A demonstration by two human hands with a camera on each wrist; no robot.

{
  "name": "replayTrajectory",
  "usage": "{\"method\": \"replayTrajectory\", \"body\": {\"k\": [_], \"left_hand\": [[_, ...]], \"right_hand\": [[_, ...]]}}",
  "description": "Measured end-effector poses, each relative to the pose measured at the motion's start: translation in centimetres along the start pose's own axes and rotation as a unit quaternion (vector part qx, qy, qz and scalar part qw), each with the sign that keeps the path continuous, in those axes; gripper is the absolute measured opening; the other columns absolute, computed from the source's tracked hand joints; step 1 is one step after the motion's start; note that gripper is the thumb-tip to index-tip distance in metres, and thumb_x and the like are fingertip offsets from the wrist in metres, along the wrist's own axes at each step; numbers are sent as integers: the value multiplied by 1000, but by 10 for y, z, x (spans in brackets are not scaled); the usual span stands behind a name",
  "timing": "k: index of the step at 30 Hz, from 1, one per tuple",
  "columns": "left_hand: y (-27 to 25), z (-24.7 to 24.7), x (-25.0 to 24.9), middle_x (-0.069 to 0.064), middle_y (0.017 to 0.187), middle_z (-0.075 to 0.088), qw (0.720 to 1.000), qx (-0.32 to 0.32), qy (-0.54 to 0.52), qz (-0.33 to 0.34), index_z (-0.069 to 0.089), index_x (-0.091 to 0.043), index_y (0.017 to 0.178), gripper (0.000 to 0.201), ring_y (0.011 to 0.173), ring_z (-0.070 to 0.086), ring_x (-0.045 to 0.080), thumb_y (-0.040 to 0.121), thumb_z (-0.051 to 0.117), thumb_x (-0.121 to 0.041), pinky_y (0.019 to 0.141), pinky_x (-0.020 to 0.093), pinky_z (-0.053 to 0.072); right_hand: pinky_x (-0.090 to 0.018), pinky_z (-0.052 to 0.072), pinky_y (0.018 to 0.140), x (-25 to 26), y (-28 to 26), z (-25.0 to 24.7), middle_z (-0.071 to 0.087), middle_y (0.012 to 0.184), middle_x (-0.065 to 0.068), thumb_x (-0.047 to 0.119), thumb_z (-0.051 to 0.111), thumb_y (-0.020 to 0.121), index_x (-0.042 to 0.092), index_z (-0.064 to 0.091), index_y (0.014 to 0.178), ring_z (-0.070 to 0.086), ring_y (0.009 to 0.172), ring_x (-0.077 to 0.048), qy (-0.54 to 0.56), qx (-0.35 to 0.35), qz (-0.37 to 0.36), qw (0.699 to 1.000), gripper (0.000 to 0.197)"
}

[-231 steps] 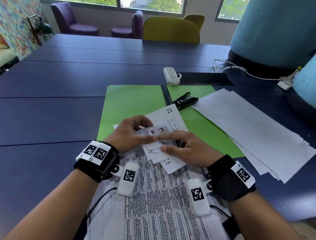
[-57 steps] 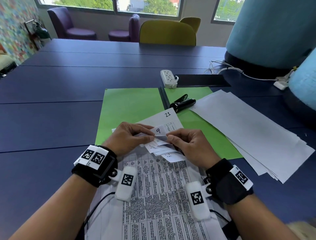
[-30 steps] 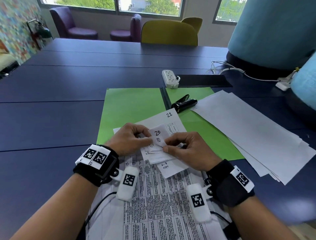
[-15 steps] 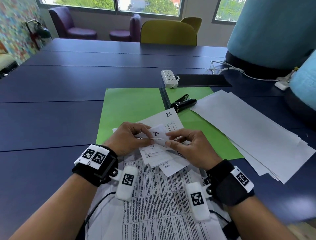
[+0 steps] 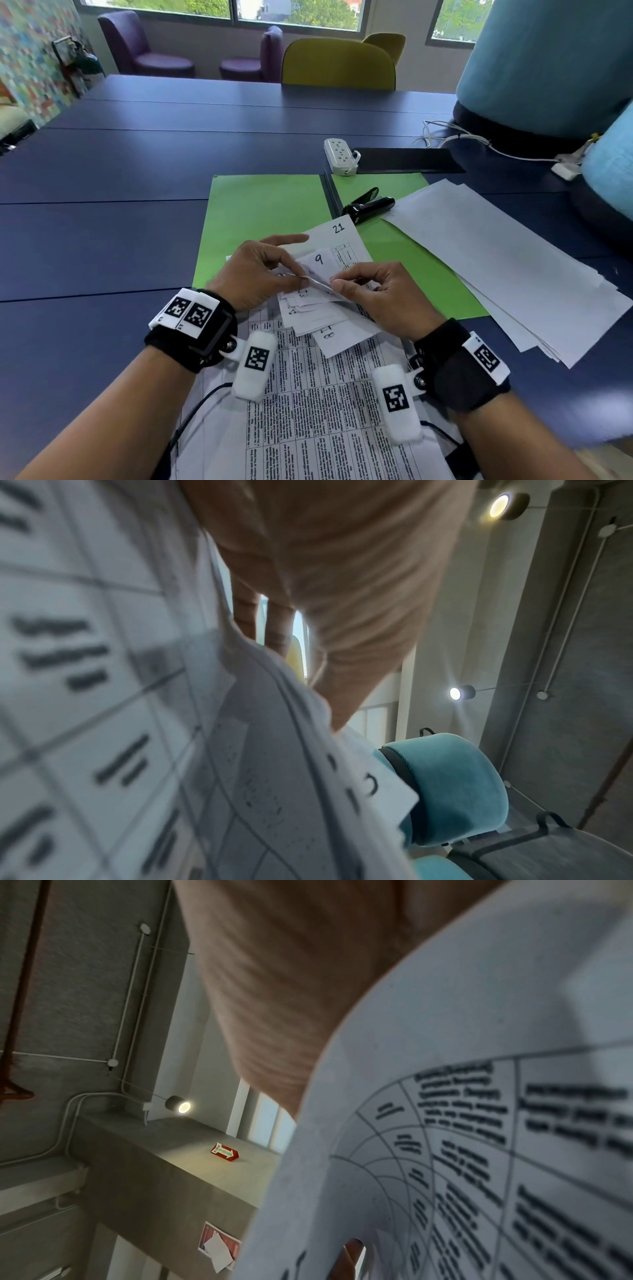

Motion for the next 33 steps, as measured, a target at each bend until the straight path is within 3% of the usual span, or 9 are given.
{"method": "replayTrajectory", "body": {"k": [4, 8, 11, 14, 17, 20, 22, 27, 33], "left_hand": [[1, 0, 1, -14, 115, 72, 1000, -11, 7, 4, 79, -17, 69, 19, 107, 69, 14, 62, 92, -5, 101, 50, 53], [2, 0, 3, -6, 97, 73, 1000, -16, 1, 0, 79, -12, 71, 18, 92, 70, 20, 61, 91, -3, 92, 42, 56], [2, 0, 3, 3, 82, 74, 1000, -3, -15, -12, 77, -11, 69, 19, 78, 68, 16, 65, 88, 4, 82, 34, 55], [2, -1, 3, 13, 77, 75, 1000, 1, -5, -29, 77, -18, 69, 22, 72, 64, 18, 68, 88, 1, 80, 37, 54], [0, -1, 3, 12, 78, 74, 999, 6, -27, -37, 75, -20, 75, 23, 70, 62, 19, 66, 90, -5, 77, 38, 51], [-1, 0, 1, 7, 79, 75, 996, 5, -70, -57, 71, -23, 86, 33, 69, 65, 17, 61, 90, -13, 76, 34, 52], [-2, 2, -1, 7, 79, 76, 996, -2, -69, -49, 75, -24, 78, 25, 71, 64, 17, 57, 88, -18, 79, 34, 52], [-1, 3, 2, 4, 95, 77, 998, 0, -64, -23, 76, -16, 65, 25, 86, 70, 17, 67, 84, 8, 81, 29, 55], [-1, 2, 3, 0, 116, 73, 998, -2, -60, -15, 75, -6, 70, 15, 99, 72, 20, 66, 84, 5, 87, 30, 58]], "right_hand": [[-33, 54, 83, -1, 2, 1, 76, 90, 4, 28, 75, 86, 22, 80, 88, 68, 89, -18, -19, 21, 2, 1000, 8], [-37, 55, 86, -4, 3, 1, 75, 91, 7, 31, 75, 86, 23, 80, 89, 68, 91, -16, -35, 27, 3, 999, 9], [-30, 55, 79, -3, 1, 0, 75, 87, 6, 31, 75, 85, 24, 79, 89, 68, 87, -15, -27, 29, 14, 999, 8], [-16, 51, 69, -1, 0, 1, 72, 88, 2, 24, 76, 85, 22, 75, 102, 64, 77, -9, 11, 10, 15, 1000, 17], [-13, 52, 66, 0, 0, 1, 68, 92, -2, 17, 75, 85, 17, 65, 123, 59, 74, -4, 37, -10, 23, 999, 39], [-13, 52, 70, 0, 0, 2, 70, 97, -6, 24, 76, 84, 18, 67, 123, 58, 76, -4, 10, 4, 27, 1000, 40], [-14, 52, 70, 0, -1, 1, 70, 100, -9, 22, 76, 84, 19, 68, 121, 57, 76, -6, 23, 5, 30, 999, 38], [-14, 52, 66, 0, -1, 2, 69, 101, -11, 20, 76, 85, 21, 69, 119, 56, 77, -9, 29, 8, 20, 999, 35], [-18, 52, 71, -4, 1, 1, 64, 104, -1, 29, 76, 84, 26, 67, 121, 54, 80, -13, -12, 3, 8, 1000, 39]]}}
Point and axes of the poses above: each hand's wrist, its own y-axis towards the middle knuckle, its own z-axis out of the palm, x = y × z, the point moved 2 cm from there along y, towards the middle knuckle
